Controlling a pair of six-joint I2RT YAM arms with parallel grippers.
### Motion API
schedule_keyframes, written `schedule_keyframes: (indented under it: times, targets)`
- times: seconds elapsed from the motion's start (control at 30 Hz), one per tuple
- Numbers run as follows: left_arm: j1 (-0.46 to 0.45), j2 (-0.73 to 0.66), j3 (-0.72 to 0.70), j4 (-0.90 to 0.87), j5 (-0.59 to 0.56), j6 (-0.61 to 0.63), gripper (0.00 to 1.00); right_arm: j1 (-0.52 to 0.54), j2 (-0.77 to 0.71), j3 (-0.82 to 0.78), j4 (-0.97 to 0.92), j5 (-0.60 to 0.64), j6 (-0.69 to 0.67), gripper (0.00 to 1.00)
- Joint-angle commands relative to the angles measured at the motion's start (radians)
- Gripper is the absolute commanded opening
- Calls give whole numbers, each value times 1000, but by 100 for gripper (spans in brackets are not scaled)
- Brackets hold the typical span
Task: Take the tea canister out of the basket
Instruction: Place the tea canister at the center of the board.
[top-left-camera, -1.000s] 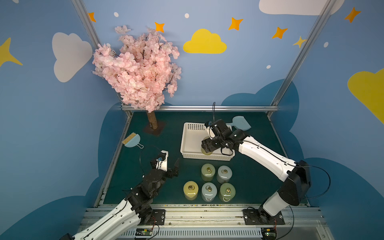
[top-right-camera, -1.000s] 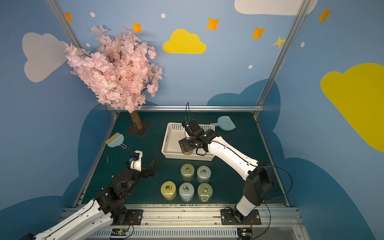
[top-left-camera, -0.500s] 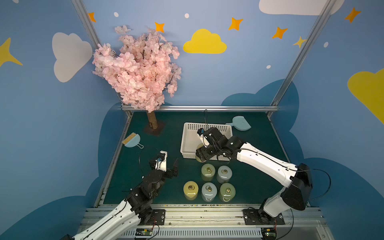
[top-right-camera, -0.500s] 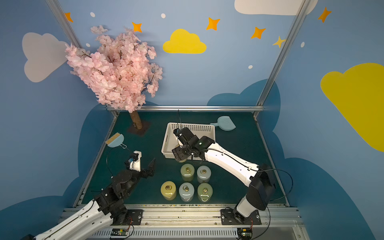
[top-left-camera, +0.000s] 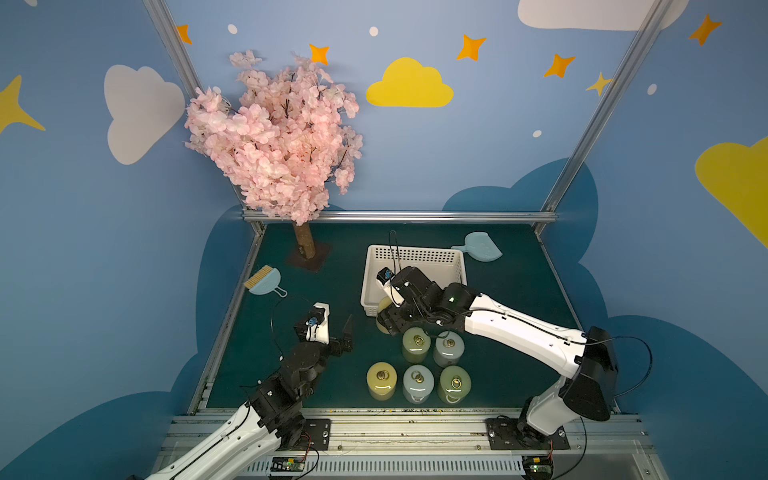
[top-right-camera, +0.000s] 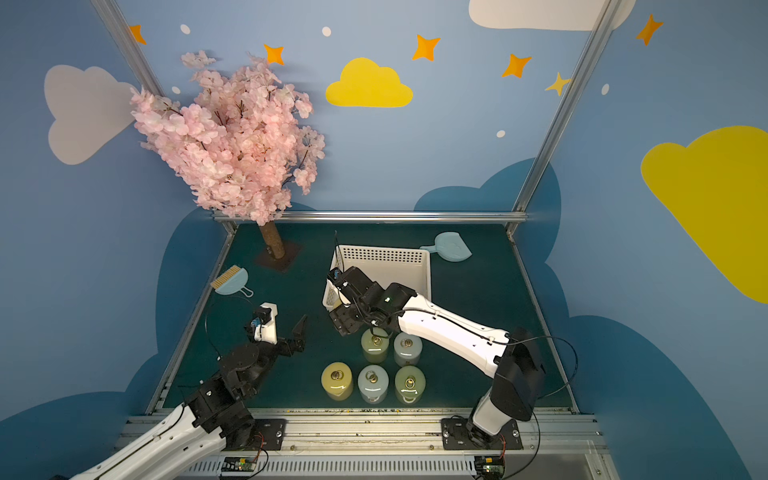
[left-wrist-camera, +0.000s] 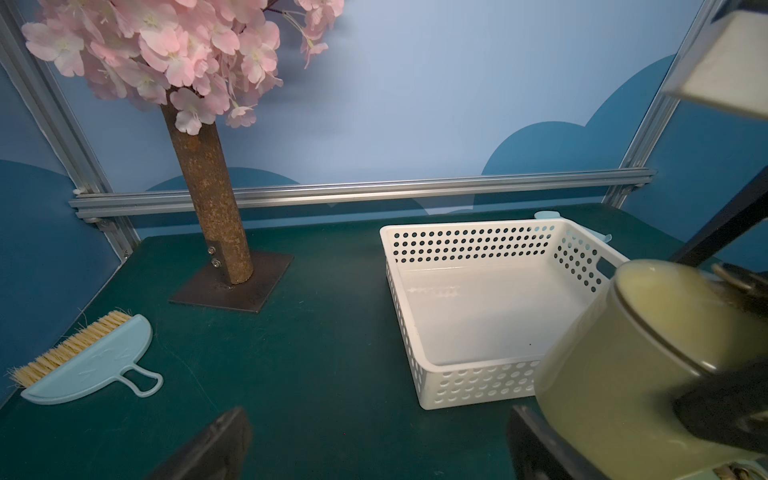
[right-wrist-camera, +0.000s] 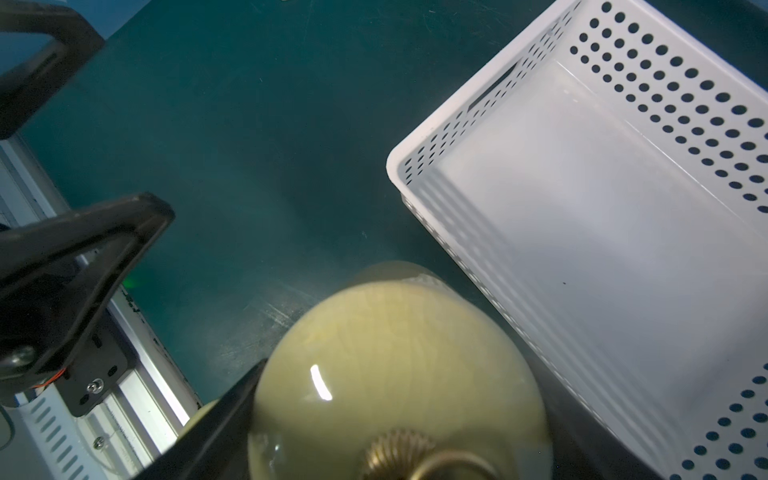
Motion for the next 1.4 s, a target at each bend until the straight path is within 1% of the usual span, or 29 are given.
schedule_keyframes:
  times: [0.0,0.3,0.77,1.37]
  targets:
    - [4,-15,-6,14,-16,9,100,17,12,23,88,6,-13,65]
    - [3,-24,-9,14,-21,9,100,39,74,19,111,-8,-2,65]
    - [3,-37,-10,9,-22,9,100,46,153,-7,141,-3,16,65]
    - [5,-35,-14,12,-19,9,100,49,207,-55,181,-19,53,64]
